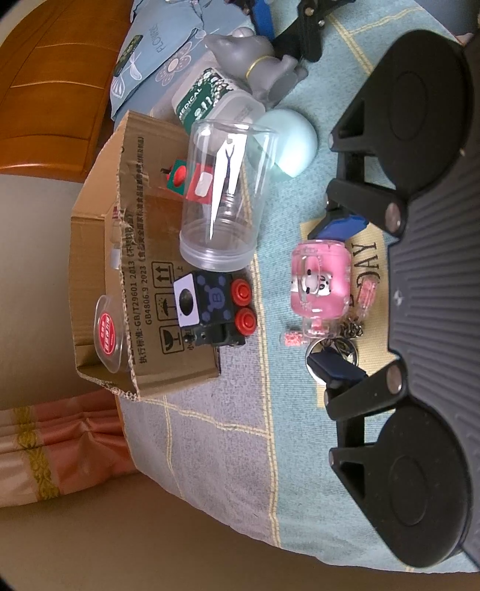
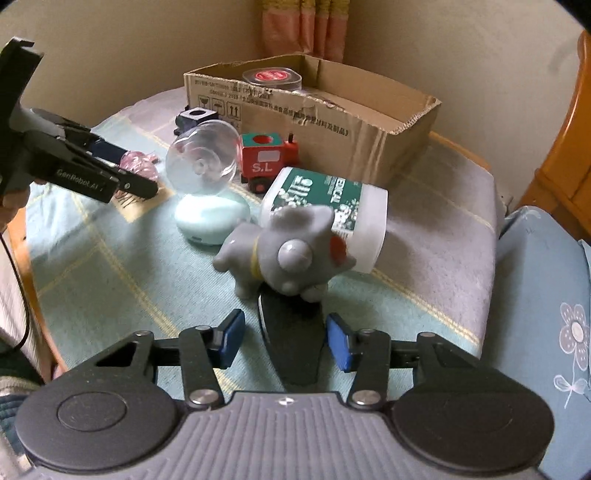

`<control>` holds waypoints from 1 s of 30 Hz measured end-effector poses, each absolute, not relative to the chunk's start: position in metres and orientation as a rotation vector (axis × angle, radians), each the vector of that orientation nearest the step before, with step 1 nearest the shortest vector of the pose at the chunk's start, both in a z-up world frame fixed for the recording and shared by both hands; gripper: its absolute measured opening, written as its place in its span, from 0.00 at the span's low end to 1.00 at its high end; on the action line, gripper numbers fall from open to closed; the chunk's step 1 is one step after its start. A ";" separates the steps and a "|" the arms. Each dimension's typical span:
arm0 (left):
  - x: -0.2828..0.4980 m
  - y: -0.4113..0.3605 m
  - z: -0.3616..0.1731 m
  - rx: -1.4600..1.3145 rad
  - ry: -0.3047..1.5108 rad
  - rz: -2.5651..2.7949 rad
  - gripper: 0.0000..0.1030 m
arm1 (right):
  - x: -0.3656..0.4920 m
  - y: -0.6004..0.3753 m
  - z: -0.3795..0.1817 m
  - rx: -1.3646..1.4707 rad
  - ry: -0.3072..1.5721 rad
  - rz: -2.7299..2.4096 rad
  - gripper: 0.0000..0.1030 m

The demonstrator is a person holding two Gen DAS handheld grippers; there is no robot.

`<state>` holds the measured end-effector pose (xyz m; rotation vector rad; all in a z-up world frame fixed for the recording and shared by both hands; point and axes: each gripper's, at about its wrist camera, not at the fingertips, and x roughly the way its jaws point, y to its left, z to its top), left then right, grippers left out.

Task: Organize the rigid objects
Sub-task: 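Close right tool on the black paddle and lift while left tool lifts keychain, then carry keychain and black paddle into the cardboard box and open both tools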

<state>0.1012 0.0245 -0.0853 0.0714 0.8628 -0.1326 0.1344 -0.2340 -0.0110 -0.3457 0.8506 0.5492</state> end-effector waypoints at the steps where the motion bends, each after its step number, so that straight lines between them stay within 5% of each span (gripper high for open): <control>1: 0.101 0.025 -0.085 0.067 0.864 -0.134 0.61 | 0.136 -0.234 -0.011 -0.337 0.853 0.560 0.52; 4: 0.101 0.028 -0.084 0.058 0.870 -0.142 0.61 | 0.136 -0.233 -0.009 -0.348 0.865 0.572 0.43; 12: 0.100 0.029 -0.074 0.054 0.886 -0.201 0.48 | 0.120 -0.235 0.000 -0.370 0.907 0.577 0.43; 30: 0.087 0.033 -0.023 0.170 0.906 -0.307 0.48 | 0.116 -0.247 0.060 -0.403 0.825 0.562 0.43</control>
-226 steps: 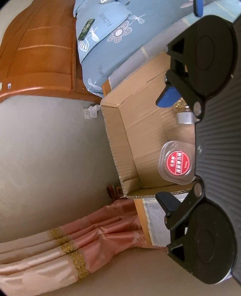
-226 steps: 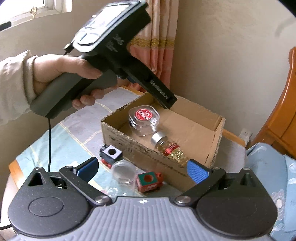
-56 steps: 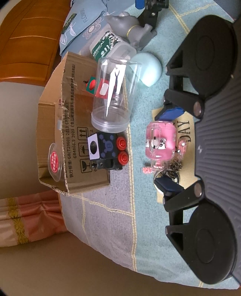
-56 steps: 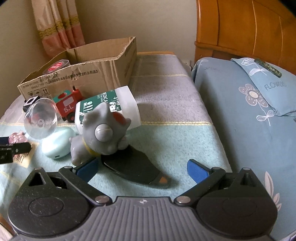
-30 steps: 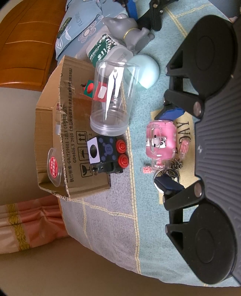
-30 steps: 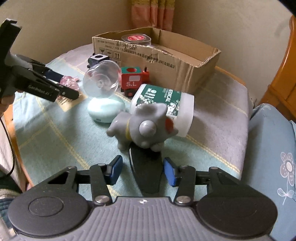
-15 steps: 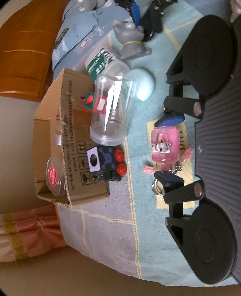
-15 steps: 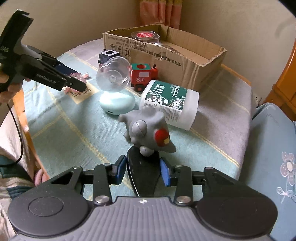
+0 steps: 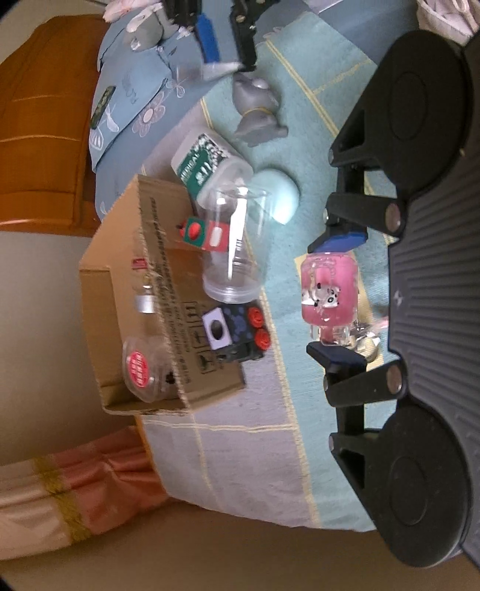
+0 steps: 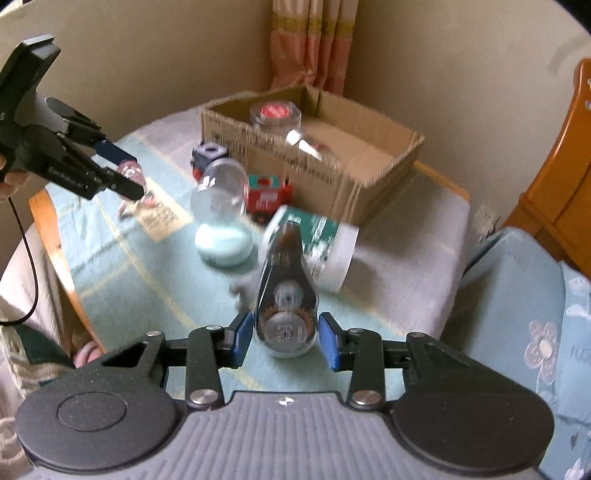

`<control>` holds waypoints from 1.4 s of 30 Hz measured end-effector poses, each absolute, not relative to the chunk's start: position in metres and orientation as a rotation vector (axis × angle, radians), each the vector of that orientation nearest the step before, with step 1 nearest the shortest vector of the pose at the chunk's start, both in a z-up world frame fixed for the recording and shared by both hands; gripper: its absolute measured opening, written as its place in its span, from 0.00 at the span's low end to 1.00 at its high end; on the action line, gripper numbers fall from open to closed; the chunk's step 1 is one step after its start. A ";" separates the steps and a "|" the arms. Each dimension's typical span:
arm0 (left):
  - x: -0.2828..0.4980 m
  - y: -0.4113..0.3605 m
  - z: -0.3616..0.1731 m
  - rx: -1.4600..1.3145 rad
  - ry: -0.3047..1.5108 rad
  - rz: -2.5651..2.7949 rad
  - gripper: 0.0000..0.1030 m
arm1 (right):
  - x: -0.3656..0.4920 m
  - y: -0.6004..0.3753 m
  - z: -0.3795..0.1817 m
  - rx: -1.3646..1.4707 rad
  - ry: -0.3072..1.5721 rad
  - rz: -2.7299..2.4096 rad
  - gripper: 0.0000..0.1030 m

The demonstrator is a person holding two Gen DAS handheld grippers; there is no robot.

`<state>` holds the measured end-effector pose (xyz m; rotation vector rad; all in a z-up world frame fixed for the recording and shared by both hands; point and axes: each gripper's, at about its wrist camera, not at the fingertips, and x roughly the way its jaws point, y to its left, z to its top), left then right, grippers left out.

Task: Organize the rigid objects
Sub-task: 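Carry keychain and black paddle into the cardboard box and open both tools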

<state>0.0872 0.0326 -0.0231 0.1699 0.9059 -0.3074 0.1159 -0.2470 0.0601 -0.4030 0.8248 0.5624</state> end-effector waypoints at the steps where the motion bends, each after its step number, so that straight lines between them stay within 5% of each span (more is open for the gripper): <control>1: 0.088 0.032 -0.020 0.174 0.901 -0.315 0.48 | 0.118 -0.246 0.062 -0.402 0.819 0.570 0.41; 5: 0.092 0.028 -0.017 0.183 0.889 -0.323 0.48 | 0.126 -0.239 0.057 -0.410 0.831 0.575 0.37; 9: 0.093 0.027 -0.020 0.179 0.892 -0.327 0.48 | 0.130 -0.243 0.042 -0.342 0.881 0.565 0.54; 18: 0.093 0.030 -0.019 0.178 0.893 -0.319 0.48 | 0.133 -0.277 0.037 -0.263 0.888 0.475 0.57; 38: 0.096 0.026 -0.016 0.180 0.902 -0.324 0.48 | 0.166 -0.310 -0.012 -0.327 0.961 0.481 0.57; 42: 0.098 0.026 -0.016 0.179 0.905 -0.318 0.48 | 0.159 -0.303 -0.011 -0.361 0.973 0.495 0.45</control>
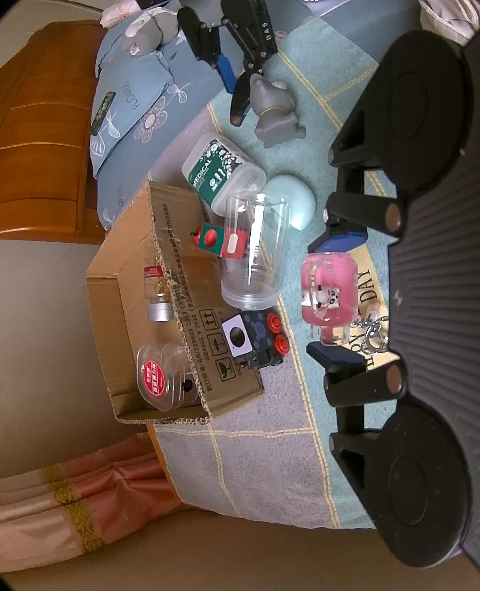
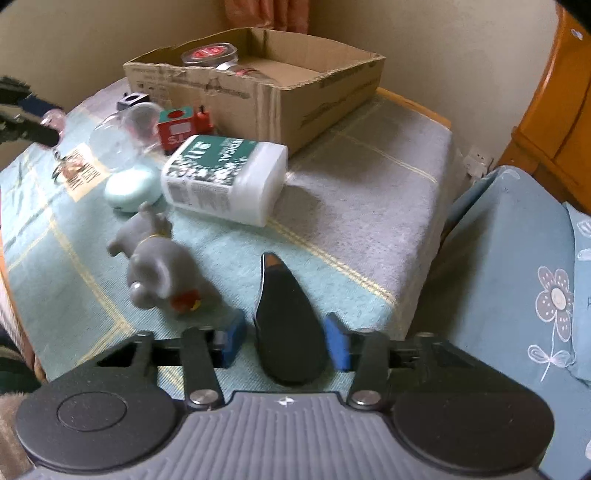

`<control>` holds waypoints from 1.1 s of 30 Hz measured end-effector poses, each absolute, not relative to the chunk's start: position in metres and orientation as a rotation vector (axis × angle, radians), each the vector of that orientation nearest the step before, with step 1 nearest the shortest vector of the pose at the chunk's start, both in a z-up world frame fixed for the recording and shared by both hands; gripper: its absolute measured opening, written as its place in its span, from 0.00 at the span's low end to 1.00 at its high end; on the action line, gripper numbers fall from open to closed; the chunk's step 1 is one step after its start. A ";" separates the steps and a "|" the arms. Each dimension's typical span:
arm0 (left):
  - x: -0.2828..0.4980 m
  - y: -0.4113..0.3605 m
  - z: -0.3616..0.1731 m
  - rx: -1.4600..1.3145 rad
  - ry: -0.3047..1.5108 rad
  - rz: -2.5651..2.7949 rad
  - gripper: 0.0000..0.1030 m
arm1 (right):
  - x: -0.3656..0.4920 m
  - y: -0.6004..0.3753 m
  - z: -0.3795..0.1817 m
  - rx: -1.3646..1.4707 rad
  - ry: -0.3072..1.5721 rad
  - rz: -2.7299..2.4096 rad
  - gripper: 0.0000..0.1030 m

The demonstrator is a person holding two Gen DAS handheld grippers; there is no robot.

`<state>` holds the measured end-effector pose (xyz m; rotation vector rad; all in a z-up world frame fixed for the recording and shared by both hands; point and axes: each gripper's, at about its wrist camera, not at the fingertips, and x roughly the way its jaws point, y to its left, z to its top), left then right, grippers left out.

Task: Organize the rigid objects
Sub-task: 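Carry keychain and black paddle into the cardboard box and open both tools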

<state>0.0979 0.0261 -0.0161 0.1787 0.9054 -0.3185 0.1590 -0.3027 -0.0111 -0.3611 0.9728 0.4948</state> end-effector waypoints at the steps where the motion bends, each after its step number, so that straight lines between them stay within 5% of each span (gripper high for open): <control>1: 0.099 0.026 -0.016 0.177 0.907 -0.317 0.48 | 0.158 -0.301 -0.011 -0.367 0.975 0.498 0.45; 19: 0.115 0.021 0.026 0.197 0.856 -0.355 0.48 | 0.167 -0.283 0.071 -0.435 0.816 0.529 0.45; 33: 0.209 0.011 0.083 0.192 0.756 -0.319 0.48 | 0.274 -0.201 0.103 -0.383 0.721 0.558 0.46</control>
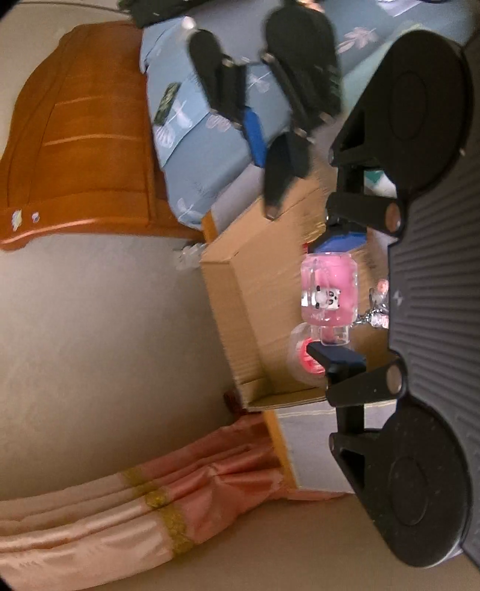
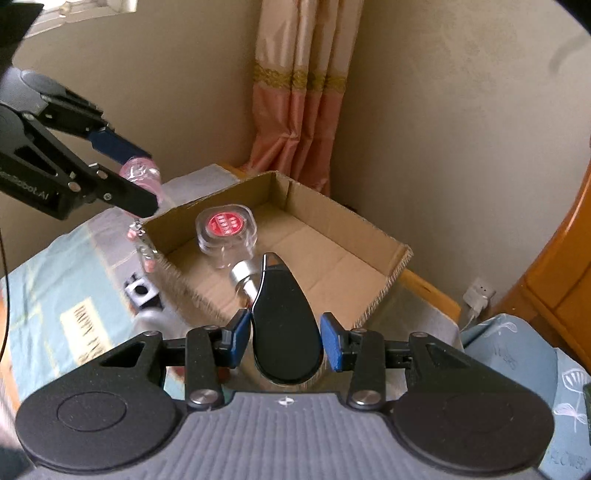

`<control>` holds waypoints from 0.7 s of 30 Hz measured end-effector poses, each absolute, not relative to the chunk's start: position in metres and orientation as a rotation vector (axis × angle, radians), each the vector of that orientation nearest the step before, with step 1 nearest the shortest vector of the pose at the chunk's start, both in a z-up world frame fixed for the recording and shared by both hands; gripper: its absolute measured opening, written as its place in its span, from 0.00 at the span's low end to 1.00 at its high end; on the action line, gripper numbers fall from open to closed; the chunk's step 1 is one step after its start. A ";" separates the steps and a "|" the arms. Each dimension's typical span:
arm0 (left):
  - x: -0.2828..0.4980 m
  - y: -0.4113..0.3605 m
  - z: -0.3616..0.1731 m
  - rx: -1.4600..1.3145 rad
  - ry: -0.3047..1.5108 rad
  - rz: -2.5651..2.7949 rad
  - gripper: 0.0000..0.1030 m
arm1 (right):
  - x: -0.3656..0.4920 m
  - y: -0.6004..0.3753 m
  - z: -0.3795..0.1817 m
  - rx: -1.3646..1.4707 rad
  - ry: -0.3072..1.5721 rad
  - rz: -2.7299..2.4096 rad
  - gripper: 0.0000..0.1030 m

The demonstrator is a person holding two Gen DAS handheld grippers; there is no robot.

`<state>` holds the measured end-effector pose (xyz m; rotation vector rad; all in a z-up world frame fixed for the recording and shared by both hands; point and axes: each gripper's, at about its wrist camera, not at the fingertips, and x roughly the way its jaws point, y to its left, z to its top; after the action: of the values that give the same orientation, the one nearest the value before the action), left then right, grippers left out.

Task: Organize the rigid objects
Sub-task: 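Carry keychain and black paddle into the cardboard box and open both tools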

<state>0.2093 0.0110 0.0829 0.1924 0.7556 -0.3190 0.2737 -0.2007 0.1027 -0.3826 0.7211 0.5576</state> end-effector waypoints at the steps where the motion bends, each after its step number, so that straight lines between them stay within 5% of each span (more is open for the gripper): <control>1: 0.217 0.009 0.083 0.196 0.754 -0.319 0.48 | 0.280 -0.199 0.101 -0.365 0.722 0.536 0.53; 4: 0.238 0.006 0.081 0.194 0.762 -0.315 0.48 | 0.289 -0.197 0.095 -0.315 0.745 0.502 0.76; 13: 0.295 -0.014 0.056 0.189 0.822 -0.314 0.48 | 0.257 -0.197 0.085 -0.340 0.762 0.464 0.98; 15: 0.301 -0.018 0.051 0.181 0.829 -0.314 0.55 | 0.250 -0.198 0.085 -0.338 0.773 0.442 0.98; 17: 0.303 -0.020 0.049 0.181 0.811 -0.297 0.82 | 0.243 -0.197 0.083 -0.340 0.776 0.423 0.99; 21: 0.290 -0.019 0.052 0.201 0.768 -0.285 0.90 | 0.230 -0.199 0.082 -0.323 0.795 0.398 1.00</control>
<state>0.2903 -0.0192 0.0517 0.2014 0.7678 -0.2847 0.2300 -0.1985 0.0821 -0.3231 0.7953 0.3978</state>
